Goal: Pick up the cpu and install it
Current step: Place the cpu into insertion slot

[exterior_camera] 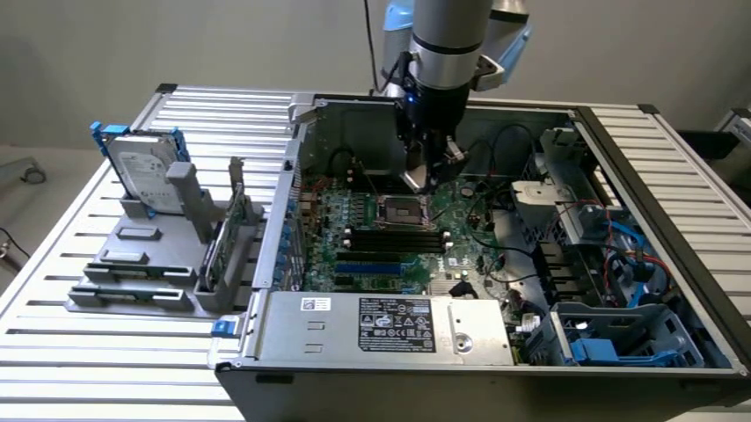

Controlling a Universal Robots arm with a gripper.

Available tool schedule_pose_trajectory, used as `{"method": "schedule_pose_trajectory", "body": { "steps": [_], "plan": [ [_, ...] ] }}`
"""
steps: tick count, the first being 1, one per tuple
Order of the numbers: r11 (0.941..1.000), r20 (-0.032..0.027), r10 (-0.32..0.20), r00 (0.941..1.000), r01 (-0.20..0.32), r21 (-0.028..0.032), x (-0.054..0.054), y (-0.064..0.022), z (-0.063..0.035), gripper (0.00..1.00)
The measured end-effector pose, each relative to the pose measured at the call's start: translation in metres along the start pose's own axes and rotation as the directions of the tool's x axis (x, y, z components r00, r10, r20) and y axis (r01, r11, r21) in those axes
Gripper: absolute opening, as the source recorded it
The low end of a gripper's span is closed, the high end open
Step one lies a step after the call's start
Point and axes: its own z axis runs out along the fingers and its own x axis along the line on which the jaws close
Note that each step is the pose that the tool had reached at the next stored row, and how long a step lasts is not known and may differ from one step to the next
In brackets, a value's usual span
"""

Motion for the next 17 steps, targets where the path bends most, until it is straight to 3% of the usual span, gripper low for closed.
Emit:
{"method": "schedule_pose_trajectory", "body": {
  "steps": [8,17],
  "plan": [
    [0.9934,0.0064,0.114,0.9934,-0.114,-0.0058,0.0,-0.0006,0.0078,0.54],
    [0.986,0.0128,0.167,0.9859,-0.167,0.0008,0.005,-0.0042,0.0155,0.54]
  ]
}}
